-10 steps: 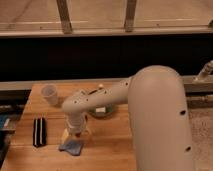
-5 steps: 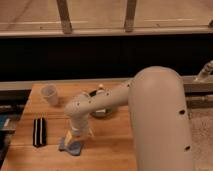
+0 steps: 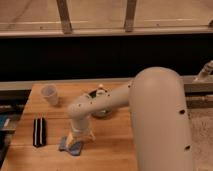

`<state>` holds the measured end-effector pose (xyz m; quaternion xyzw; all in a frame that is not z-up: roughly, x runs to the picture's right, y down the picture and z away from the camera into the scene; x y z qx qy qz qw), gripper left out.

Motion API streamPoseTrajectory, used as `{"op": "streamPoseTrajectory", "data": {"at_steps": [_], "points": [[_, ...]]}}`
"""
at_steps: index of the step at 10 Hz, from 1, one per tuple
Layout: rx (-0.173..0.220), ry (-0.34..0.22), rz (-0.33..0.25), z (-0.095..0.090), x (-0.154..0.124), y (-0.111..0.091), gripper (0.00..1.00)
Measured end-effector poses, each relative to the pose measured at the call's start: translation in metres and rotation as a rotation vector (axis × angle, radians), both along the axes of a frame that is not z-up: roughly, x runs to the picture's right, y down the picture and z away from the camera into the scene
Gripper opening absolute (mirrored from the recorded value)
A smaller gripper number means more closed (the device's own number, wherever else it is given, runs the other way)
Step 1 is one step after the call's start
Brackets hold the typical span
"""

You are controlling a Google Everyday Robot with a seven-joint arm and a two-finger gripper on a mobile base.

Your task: Wipe the white sponge on the table

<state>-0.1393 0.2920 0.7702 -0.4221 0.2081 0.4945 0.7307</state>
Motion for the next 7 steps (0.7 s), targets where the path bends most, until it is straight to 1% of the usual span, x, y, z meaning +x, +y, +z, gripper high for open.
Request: {"op": "streamPoseTrajectory", "data": {"at_steps": [1, 2, 5, 6, 7], "points": [[-0.002, -0.005, -0.001, -0.0002, -0.0002, 0.0005, 0.58], [-0.004, -0.015, 0.005, -0.0002, -0.0012, 0.0003, 0.45], [-0.005, -0.031, 0.01, -0.0013, -0.0064, -0.0002, 0.17], [-0.005, -0.031, 0.007, -0.0017, -0.0063, -0.0002, 0.06], [-0.005, -0.037, 0.007, -0.0019, -0.0076, 0.0, 0.01]]}}
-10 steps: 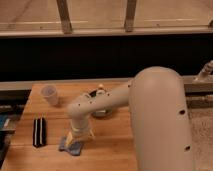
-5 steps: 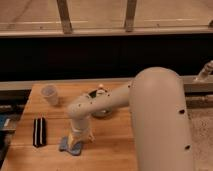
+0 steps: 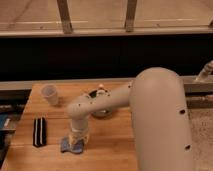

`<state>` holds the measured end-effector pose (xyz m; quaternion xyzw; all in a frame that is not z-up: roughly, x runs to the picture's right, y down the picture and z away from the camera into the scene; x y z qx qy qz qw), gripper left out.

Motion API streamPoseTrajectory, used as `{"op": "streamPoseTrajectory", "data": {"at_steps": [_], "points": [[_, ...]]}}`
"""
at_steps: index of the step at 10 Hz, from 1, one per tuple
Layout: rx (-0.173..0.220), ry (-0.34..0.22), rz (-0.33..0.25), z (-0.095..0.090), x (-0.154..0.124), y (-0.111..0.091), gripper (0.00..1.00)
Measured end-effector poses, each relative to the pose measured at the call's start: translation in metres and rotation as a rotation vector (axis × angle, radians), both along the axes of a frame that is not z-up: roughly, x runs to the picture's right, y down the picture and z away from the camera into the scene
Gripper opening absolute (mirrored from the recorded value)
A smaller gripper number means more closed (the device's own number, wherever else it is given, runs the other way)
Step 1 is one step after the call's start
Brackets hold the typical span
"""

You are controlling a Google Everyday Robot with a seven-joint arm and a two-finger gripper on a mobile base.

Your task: Wipe the white sponge on the table

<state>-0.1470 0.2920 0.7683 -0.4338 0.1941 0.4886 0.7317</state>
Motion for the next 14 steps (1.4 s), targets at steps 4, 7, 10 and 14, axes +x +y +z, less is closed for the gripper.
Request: {"op": "streamPoseTrajectory", "data": {"at_steps": [4, 7, 10, 14], "points": [[0.039, -0.02, 0.026, -0.005, -0.001, -0.015, 0.0], [0.083, 0.014, 0.043, -0.004, 0.016, -0.039, 0.0], [0.088, 0.096, 0.049, 0.0, 0.045, -0.039, 0.0], [0.097, 0.254, 0.093, 0.005, 0.107, -0.044, 0.0]]}}
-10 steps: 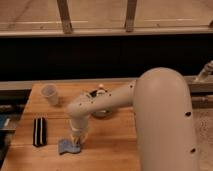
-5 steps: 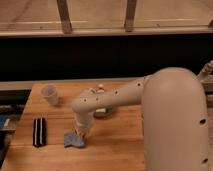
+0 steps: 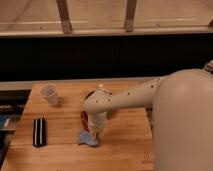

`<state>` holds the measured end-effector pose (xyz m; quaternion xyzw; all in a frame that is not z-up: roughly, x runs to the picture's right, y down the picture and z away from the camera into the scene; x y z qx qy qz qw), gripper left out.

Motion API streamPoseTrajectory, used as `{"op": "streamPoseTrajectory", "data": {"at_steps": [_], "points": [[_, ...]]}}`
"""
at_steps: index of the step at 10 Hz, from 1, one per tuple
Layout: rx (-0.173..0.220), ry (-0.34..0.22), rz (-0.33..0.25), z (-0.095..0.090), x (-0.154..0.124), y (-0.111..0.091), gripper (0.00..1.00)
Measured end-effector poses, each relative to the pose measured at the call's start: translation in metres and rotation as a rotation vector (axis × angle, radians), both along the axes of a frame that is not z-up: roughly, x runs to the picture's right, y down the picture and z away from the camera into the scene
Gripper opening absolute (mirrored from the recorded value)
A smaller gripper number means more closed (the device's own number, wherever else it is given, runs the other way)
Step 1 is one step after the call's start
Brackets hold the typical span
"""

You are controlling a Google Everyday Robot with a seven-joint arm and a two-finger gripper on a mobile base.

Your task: Wipe the white sponge on the table

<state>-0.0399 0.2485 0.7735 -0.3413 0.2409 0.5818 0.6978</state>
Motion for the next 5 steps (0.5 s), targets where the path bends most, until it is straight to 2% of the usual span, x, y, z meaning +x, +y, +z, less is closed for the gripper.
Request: {"op": "streamPoseTrajectory", "data": {"at_steps": [2, 5], "points": [[0.01, 0.061, 0.013, 0.005, 0.022, -0.012, 0.0], [0.024, 0.118, 0.037, 0.018, 0.047, -0.035, 0.0]]}}
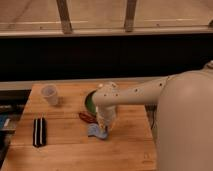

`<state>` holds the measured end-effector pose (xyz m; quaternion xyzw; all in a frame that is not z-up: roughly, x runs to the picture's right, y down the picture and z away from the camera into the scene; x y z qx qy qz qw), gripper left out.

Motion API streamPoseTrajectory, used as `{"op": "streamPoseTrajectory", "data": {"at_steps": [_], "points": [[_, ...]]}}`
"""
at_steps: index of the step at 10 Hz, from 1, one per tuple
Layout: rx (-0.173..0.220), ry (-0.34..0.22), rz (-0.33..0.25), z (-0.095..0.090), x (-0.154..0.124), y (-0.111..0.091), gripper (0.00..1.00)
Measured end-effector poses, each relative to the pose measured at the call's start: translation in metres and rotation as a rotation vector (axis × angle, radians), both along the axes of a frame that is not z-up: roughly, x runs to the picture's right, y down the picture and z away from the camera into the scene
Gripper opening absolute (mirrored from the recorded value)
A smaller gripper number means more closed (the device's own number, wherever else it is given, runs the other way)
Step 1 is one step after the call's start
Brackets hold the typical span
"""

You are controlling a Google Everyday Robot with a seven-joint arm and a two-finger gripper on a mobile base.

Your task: Wipe the white sponge on the table

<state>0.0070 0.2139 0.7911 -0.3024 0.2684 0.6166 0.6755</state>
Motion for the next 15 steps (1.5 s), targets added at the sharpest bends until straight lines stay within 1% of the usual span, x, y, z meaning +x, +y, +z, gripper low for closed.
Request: {"op": "streamPoseTrajectory", "data": {"at_steps": [1, 3, 4, 5, 7, 9, 10, 11, 12, 14, 15], "points": [[0.003, 0.001, 0.0, 0.005, 0.0, -0.006, 0.0], [0.008, -0.018, -0.009, 0.009, -0.01, -0.012, 0.0], [0.009, -0.098, -0.057, 0.011, -0.054, -0.016, 0.0], [0.009, -0.143, -0.095, 0.004, -0.077, -0.01, 0.0], [0.007, -0.202, -0.144, -0.012, -0.1, 0.003, 0.0], [-0.015, -0.27, -0.208, -0.033, -0.126, 0.029, 0.0], [-0.026, -0.278, -0.222, -0.04, -0.128, 0.038, 0.0], [-0.032, -0.271, -0.223, -0.045, -0.125, 0.045, 0.0], [-0.036, -0.252, -0.214, -0.05, -0.116, 0.052, 0.0], [-0.038, -0.19, -0.189, -0.056, -0.083, 0.057, 0.0], [-0.037, -0.141, -0.164, -0.057, -0.059, 0.058, 0.0]]}}
